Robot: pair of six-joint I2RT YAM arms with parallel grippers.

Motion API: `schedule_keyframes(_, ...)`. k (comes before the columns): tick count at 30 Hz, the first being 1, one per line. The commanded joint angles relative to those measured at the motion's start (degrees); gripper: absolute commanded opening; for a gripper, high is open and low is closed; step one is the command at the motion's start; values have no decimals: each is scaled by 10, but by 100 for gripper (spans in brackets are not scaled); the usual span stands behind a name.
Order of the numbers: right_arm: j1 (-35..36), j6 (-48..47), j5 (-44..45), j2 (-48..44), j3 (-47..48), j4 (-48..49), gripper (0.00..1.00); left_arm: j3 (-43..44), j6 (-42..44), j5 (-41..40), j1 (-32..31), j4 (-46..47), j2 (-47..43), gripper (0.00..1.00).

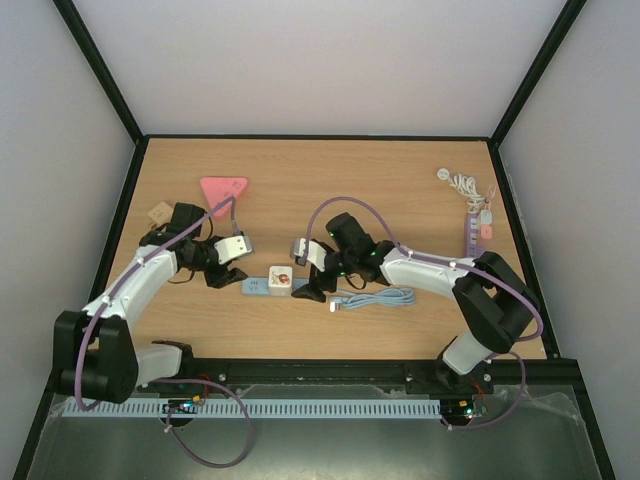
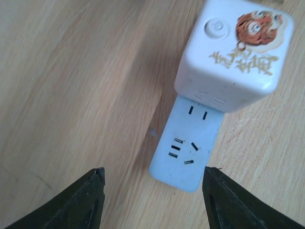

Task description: Pull the plug off the socket

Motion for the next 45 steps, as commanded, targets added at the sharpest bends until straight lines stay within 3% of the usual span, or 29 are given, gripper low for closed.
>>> schedule_keyframes(1, 23, 0, 21, 16, 36, -5, 97, -5, -1, 4, 13, -3, 36, 59)
schedule_keyframes(8, 42, -17, 31, 69, 77, -13, 96, 16, -51, 8, -1, 10, 100, 58)
schedule_keyframes(16, 70, -42, 42, 98, 91, -21, 90, 8, -126, -49, -68, 73, 142, 57)
schedule_keyframes(22, 74, -50, 49, 114, 102, -20, 76, 16, -152, -79, -82, 93, 185, 54)
schedule_keyframes(32, 74, -48, 46, 109, 120, -34, 40, -5, -158, -132, -102, 115, 201, 52)
schedule_keyframes(45, 74, 0, 15, 57, 114, 4, 26, -12, -140, -176, -105, 110, 214, 50)
